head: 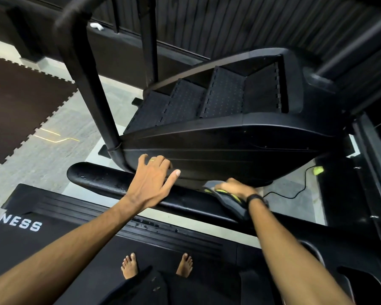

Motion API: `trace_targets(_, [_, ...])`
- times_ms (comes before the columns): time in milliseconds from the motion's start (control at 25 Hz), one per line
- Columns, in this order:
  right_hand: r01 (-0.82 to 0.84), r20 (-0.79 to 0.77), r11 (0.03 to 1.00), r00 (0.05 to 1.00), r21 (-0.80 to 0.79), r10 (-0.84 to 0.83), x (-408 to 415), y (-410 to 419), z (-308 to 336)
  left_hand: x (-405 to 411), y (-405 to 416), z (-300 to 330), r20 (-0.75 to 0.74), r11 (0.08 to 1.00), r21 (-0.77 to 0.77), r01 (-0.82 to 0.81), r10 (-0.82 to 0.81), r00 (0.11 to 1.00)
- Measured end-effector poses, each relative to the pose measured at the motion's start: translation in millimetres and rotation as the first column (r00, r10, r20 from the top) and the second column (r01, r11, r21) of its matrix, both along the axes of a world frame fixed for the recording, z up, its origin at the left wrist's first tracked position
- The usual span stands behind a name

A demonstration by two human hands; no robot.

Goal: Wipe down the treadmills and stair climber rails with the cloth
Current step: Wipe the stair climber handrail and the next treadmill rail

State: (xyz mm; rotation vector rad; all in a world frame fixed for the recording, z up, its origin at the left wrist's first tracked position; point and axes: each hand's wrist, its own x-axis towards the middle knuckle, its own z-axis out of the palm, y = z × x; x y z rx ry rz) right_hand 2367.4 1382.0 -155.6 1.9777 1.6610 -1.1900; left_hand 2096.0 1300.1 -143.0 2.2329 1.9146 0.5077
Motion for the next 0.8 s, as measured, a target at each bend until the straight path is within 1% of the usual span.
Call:
trace_targets(80, [-0.014,-0.066,0.996,0.998,0.088,0.02,-40,-7,2,0,1,-2,0.01,1.0,0.025,-0.005,0.005,1.0])
trace_targets(160, [-0.019,-0.083,0.969,0.996,0.245,0.041,-56,-27,11,-1,0,-4,0.019,1.0,0.027,-0.008,0.007,1.0])
trace_targets(240, [-0.037,-0.091,0.921,0.993,0.387,0.079,-50,-52,22,-1,0,-5,0.039,1.0,0.024,-0.016,0.015,0.999])
trace_targets(320, [-0.041,-0.084,0.89,0.993,0.453,0.088,-34,-71,32,-2,1,-6,0.048,0.999,0.021,-0.032,0.031,0.998])
trace_targets(440, [0.037,-0.05,0.915,0.999,0.403,-0.018,-7,-69,34,-1,1,-6,0.051,0.999,0.008,-0.052,0.051,0.997])
trace_targets(520, [0.082,-0.009,0.951,0.997,0.299,-0.083,-5,-47,28,0,1,-5,0.059,0.998,0.025,-0.063,0.062,0.996])
trace_targets(560, [0.086,-0.012,0.971,0.996,0.223,-0.085,-12,-33,22,0,1,-4,0.06,0.998,0.024,-0.065,0.063,0.996])
trace_targets(640, [0.047,-0.036,0.997,0.998,0.058,-0.045,-38,-9,13,0,3,-2,0.056,0.998,0.017,-0.066,0.065,0.996])
trace_targets(680, [0.004,-0.041,1.0,0.999,0.001,-0.004,-55,-2,10,1,3,-1,0.055,0.998,0.015,-0.066,0.065,0.996])
trace_targets(760, [-0.058,-0.049,0.998,0.997,0.003,0.058,-84,1,7,1,1,-2,0.058,0.998,0.022,-0.065,0.064,0.996])
trace_targets(800, [-0.066,-0.071,0.996,0.995,0.054,0.069,-92,-4,6,0,1,-2,0.061,0.997,0.031,-0.067,0.065,0.996])
